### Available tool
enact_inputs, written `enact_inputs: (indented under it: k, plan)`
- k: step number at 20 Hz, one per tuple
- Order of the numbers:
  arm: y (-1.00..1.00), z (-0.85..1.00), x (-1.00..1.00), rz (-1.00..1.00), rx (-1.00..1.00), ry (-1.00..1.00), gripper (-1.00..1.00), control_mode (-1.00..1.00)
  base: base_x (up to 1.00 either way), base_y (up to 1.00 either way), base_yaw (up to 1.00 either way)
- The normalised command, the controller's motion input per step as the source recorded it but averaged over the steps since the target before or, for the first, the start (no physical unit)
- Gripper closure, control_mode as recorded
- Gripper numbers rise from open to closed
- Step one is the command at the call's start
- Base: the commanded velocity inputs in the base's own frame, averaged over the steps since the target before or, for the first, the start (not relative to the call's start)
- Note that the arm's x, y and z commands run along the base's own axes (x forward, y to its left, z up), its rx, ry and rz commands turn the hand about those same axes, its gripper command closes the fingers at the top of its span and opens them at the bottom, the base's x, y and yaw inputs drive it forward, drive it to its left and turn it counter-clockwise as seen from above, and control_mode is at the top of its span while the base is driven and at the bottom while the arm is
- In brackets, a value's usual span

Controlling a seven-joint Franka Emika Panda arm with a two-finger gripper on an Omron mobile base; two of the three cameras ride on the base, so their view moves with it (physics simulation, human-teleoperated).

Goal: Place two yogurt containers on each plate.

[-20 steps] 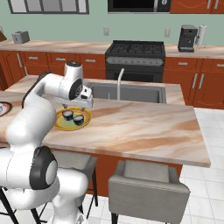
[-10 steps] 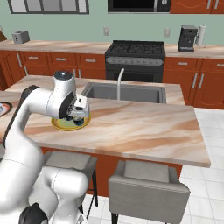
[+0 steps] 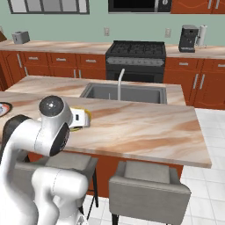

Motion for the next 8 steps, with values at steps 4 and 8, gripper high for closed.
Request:
enact_inputs:
  k: [4, 8]
  plan:
    - [-0.17, 0.0, -0.97, 0.0, 0.0, -0.47, -1.0, -1.0, 0.0, 0.0, 0.0]
    - [-0.2, -0.02, -0.84, 0.0, -0.01, -0.4, -1.0, -1.0, 0.0, 0.0, 0.0]
